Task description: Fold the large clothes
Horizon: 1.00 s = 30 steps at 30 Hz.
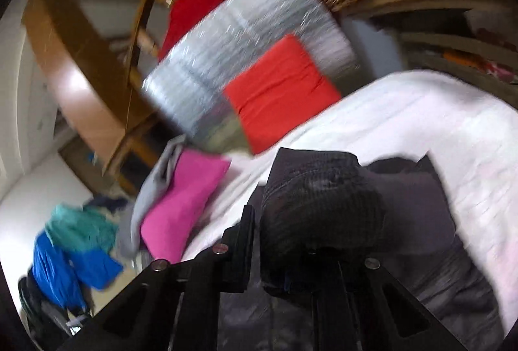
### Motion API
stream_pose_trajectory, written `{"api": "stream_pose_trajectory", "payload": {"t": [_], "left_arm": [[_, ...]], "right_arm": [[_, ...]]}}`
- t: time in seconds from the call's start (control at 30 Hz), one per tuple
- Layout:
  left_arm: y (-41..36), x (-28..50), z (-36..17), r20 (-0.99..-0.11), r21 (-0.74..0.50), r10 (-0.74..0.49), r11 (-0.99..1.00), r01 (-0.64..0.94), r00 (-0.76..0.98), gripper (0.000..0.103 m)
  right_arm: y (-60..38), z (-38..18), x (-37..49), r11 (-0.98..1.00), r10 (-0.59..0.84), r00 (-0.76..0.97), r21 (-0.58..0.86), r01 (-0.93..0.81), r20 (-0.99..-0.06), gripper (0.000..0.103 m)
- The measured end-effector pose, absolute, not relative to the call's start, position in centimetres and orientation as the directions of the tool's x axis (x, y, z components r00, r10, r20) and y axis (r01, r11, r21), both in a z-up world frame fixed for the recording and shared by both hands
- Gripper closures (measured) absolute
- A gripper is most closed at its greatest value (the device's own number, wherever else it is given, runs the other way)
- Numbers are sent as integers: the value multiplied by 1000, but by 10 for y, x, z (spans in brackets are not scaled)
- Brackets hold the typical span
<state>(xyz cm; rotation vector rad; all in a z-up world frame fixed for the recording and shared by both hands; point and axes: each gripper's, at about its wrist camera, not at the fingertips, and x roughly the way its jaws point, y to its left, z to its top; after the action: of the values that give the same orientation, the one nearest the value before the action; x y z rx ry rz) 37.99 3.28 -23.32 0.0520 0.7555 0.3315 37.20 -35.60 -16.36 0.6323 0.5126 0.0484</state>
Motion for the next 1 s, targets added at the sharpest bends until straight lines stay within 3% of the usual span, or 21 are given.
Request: {"api": "stream_pose_trajectory", "payload": {"t": [0.23,0.3,0.33,0.4,0.43,0.6,0.8,1.0], "left_arm": [[71,369,-236,-701,124,306,942,-313,644,0],[77,367,-236,-714,95,288,943,-319,638,0],[79,367,-235,-719,83,282,942,-324,635,0],[80,366,-235,-729,65,270,942,-329,629,0],[81,367,-235,-736,50,258,943,-330,626,0],[79,371,-235,-747,24,243,940,-341,618,0],[66,377,-238,-741,36,255,939,-343,621,0],[27,383,-238,-719,54,232,959,-279,655,0]], "right_arm": [[-278,-226,393,856,259,729,500,131,-634,88],[-264,-243,394,857,284,668,494,145,-688,83],[-256,-254,397,855,303,620,494,159,-723,77],[-246,-273,397,827,380,538,537,168,-753,25],[-241,-277,394,807,424,522,570,153,-740,22],[-243,-269,381,788,491,483,606,107,-725,21],[-296,-246,346,658,645,497,753,24,-580,21],[-379,-226,315,579,636,635,815,-18,-438,21]]}}
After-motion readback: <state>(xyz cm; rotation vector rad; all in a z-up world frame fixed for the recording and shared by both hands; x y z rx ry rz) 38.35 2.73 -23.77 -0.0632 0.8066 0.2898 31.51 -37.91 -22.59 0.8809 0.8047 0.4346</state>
